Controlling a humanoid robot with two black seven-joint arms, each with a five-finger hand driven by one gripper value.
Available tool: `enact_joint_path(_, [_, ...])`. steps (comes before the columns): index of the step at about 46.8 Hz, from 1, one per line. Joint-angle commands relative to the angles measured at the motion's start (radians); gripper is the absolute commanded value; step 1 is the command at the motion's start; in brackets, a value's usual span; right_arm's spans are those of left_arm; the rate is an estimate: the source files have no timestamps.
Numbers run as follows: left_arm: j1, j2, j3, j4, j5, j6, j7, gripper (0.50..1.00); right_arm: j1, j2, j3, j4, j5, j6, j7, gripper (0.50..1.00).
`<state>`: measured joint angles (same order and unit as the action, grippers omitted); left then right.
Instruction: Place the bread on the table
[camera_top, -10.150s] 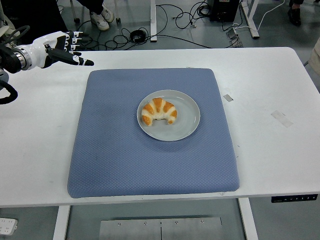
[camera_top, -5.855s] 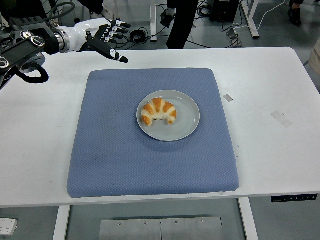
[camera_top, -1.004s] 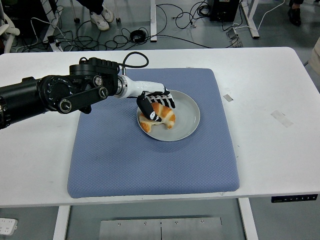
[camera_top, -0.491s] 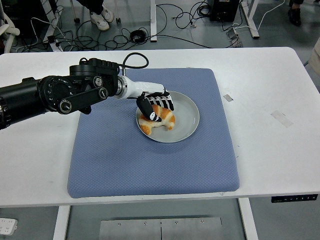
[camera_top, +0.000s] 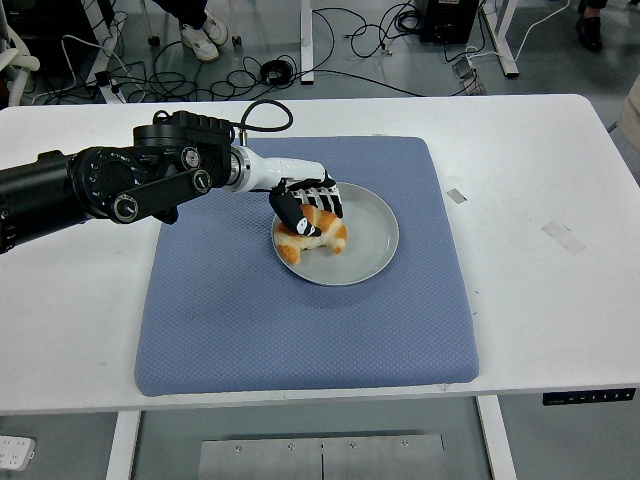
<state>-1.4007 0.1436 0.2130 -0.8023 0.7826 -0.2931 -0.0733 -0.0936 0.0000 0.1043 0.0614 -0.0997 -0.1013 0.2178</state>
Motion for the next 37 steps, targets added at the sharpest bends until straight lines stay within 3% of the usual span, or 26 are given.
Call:
enact_joint_path(1, [-0.004, 0.004, -0.014, 0.0, 0.0, -0.001, 0.0, 0.589, 0.0, 0.0, 0.0, 0.0, 0.0, 0.0, 0.0, 1.0])
enact_joint_path(37, [0.008, 0.241, -0.055, 0.0, -0.002, -0.006, -0.011, 0.59, 0.0, 0.0, 0.0, 0.0, 0.0, 0.0, 0.0, 1.0])
